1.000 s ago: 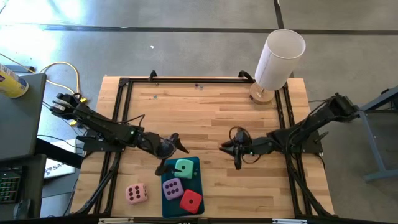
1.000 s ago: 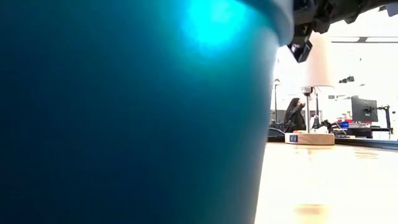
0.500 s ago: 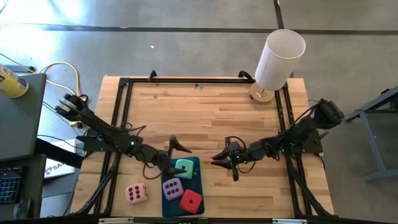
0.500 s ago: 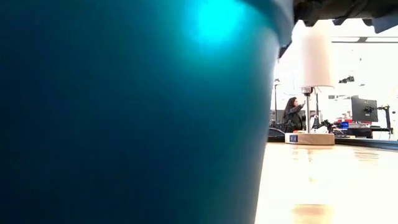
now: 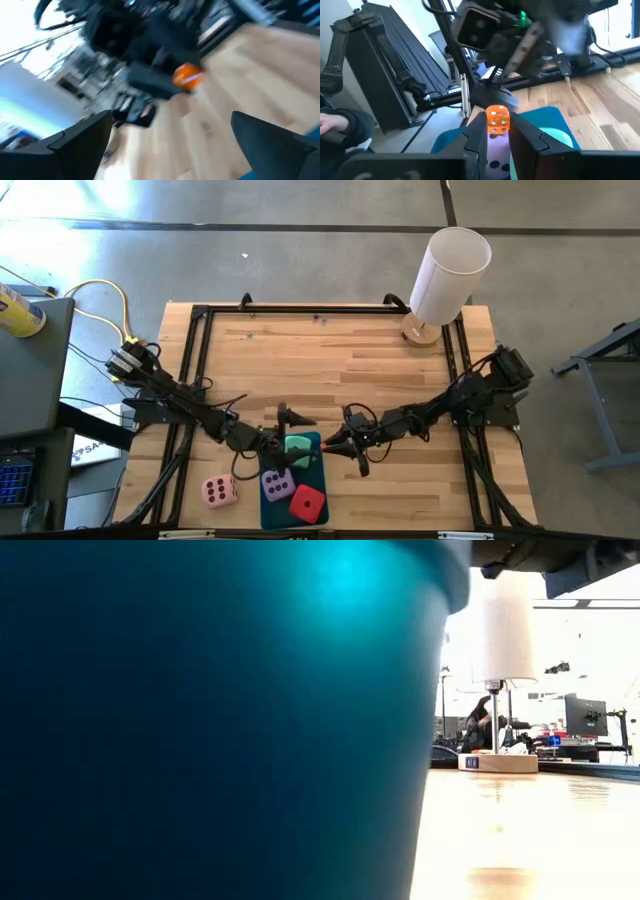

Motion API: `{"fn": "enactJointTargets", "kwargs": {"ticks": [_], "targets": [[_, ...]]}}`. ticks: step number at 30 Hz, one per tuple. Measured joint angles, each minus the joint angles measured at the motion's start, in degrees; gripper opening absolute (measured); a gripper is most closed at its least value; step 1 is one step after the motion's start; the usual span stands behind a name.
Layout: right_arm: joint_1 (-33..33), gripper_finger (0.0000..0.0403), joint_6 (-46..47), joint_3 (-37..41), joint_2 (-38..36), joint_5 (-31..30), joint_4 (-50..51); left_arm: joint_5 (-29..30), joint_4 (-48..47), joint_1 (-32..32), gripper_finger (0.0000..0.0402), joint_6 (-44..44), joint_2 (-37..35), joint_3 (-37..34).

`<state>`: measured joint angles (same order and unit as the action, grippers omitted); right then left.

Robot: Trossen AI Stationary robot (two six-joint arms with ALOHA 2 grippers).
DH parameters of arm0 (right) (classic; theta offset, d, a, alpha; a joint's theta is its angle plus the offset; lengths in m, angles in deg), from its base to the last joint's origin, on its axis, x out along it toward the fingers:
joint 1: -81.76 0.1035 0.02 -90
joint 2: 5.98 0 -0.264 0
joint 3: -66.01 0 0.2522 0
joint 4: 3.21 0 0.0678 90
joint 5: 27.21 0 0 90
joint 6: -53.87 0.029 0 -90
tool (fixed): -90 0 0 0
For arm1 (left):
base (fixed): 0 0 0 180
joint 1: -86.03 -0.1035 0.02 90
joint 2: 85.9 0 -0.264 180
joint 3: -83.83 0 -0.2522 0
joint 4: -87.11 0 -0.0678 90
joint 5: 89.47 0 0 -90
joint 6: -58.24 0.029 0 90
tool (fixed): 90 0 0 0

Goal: Pick & Place Dice
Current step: Put the small orange die into the blue bin

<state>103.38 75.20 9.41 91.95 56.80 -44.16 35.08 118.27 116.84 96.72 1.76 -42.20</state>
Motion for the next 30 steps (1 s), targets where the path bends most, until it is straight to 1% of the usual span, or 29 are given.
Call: {"fn": "enactJointTargets", "kwargs": {"ticks": [2, 7, 11, 19, 22, 30], "targets": [[-0.06, 0.0055, -0.14, -0.32, 0.02, -0.01, 0.07, 1.77, 0.62, 0.13, 0.0400, 0.77, 0.28, 0.00], [-0.76, 0.0055, -0.16, -0.64, 0.02, -0.18, 0.00, 1.18, 0.61, 0.22, 0.0400, 1.84, 0.31, 0.00], [-1.66, 0.0055, 1.19, -0.64, 0.02, -1.61, 0.07, 1.18, 0.58, 0.20, 0.0400, 1.86, 0.31, 0.00], [-2.27, 0.0055, 2.98, -0.62, 0.02, -1.35, 0.04, 1.16, 0.59, 0.04, 0.0396, 1.88, 0.31, 0.00], [-2.25, 0.0055, 3.00, -0.62, 0.02, -1.42, 0.04, 1.20, 0.57, 0.02, 0.0384, 1.72, 0.31, 0.00], [-2.91, 0.0055, 4.16, -0.73, 0.02, -1.50, 0.07, 1.27, 1.64, -0.02, 0.0333, 2.23, 0.31, 0.01]]}}
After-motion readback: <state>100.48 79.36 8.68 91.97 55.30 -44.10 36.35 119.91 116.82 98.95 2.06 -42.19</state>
